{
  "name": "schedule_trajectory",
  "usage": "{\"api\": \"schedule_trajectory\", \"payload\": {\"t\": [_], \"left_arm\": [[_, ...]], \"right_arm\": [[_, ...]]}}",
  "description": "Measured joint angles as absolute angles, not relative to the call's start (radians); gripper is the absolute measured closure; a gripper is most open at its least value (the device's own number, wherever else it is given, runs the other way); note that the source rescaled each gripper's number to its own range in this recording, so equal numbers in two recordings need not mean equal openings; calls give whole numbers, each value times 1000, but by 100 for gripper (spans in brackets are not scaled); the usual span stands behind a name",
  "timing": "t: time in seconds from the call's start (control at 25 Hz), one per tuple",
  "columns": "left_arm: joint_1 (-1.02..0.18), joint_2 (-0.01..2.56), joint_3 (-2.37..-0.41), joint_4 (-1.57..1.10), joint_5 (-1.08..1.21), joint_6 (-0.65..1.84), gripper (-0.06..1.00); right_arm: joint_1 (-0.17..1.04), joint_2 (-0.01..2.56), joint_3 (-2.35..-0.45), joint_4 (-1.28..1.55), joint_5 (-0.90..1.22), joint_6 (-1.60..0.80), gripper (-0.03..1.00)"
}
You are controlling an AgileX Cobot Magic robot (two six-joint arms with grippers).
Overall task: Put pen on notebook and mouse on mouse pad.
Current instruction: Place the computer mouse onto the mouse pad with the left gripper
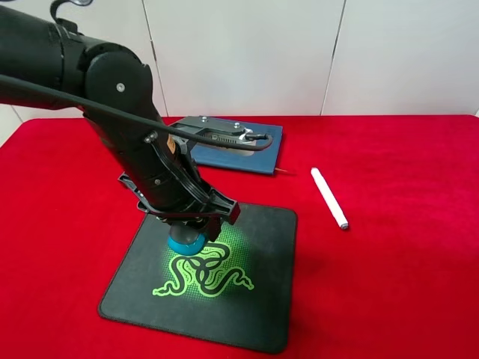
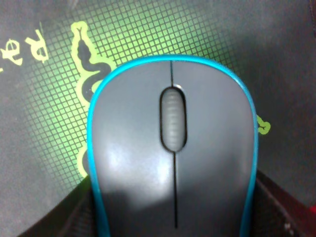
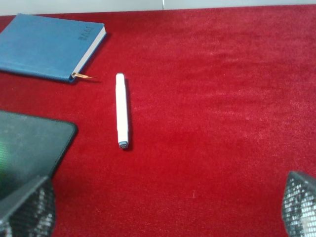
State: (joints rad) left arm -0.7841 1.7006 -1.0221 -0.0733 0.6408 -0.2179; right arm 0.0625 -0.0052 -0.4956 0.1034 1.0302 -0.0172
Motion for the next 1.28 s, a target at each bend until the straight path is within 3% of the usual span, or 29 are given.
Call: {"api": "schedule_trajectory", "payload": {"t": [0.72,0.8,0.92,1.0,1.12,1.28], "left_arm": [[-784,1910,-1023,-66,517,-220,93],[-784,1910,-1023,-66,516,-220,78],[-784,1910,-1023,-66,514,-220,31],[-784,1910,-1023,-66,514,-220,10],[-784,1906,-1025,-66,536,-220,-1],[-784,1877,-1027,-67,570,-220,-4]], "right_arm": [[62,-5,-496,103,1030,-17,-3],[62,-5,-496,103,1030,-17,-3],[62,-5,-496,103,1030,-17,-3],[62,-5,-496,103,1030,-17,-3],[62,-5,-496,103,1030,-17,-3],[62,-5,-496,103,1030,-17,-3]]}}
